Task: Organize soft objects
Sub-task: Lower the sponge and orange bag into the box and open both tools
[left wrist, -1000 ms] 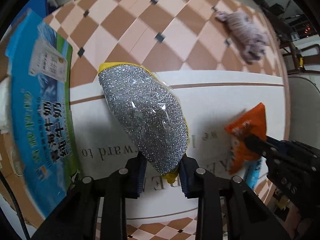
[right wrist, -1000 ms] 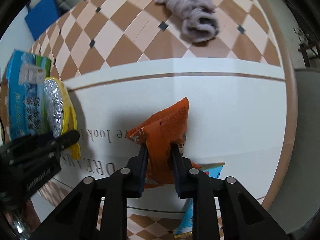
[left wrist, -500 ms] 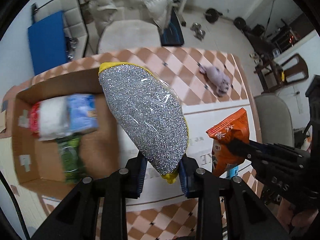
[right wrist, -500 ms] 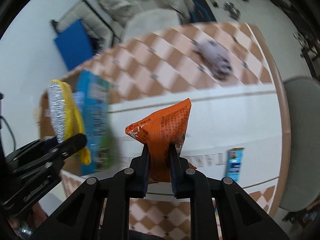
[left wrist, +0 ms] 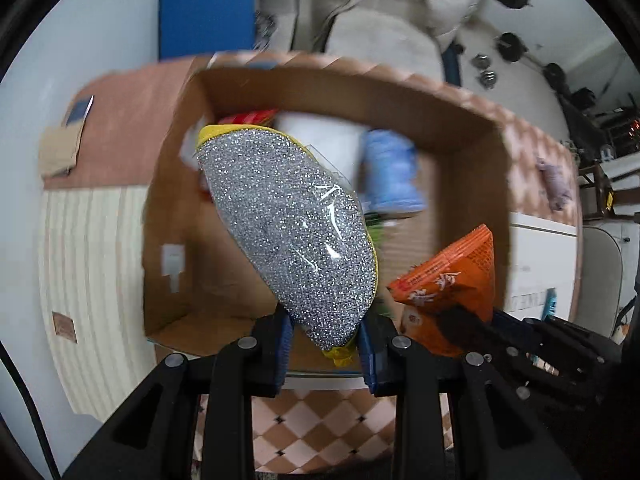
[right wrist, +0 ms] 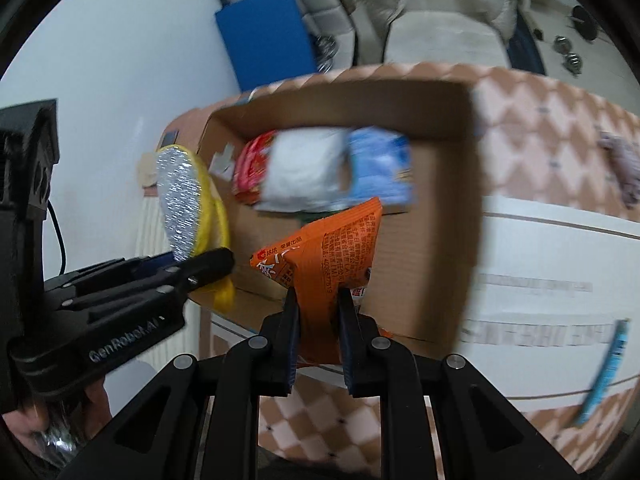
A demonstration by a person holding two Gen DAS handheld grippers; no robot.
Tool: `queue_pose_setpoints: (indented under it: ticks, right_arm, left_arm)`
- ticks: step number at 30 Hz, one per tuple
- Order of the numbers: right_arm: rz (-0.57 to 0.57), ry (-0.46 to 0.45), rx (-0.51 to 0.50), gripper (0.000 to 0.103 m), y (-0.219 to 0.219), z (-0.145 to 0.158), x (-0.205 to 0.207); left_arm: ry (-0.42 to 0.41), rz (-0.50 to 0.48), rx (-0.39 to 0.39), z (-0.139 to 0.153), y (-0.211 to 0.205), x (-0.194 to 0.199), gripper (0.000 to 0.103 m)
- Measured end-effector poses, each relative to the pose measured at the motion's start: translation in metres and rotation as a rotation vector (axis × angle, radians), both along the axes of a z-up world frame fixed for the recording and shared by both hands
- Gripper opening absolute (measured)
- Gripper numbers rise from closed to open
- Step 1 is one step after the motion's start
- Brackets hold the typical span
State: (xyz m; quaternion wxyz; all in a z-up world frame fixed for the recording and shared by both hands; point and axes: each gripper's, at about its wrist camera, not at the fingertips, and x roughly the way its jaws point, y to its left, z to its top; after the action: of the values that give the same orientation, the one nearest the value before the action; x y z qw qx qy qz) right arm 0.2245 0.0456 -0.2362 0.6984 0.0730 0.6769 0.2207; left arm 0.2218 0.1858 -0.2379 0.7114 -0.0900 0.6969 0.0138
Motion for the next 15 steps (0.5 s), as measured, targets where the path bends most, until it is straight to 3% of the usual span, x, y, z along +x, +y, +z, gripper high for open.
queue_pose_setpoints:
  ticks: [7, 15]
  right_arm:
    - [0.025, 0.033, -0.065, 0.019, 0.061, -0.044, 0.012]
    - [0.047, 0.096, -0.077, 0.021, 0.080, -0.083, 0.026]
  left_arm:
    - [0.133, 0.015, -0.051, -0.049, 0.046, 0.014, 0.026]
    - [0.247, -0.004, -0.052, -0.078, 0.057, 0.018, 0.031]
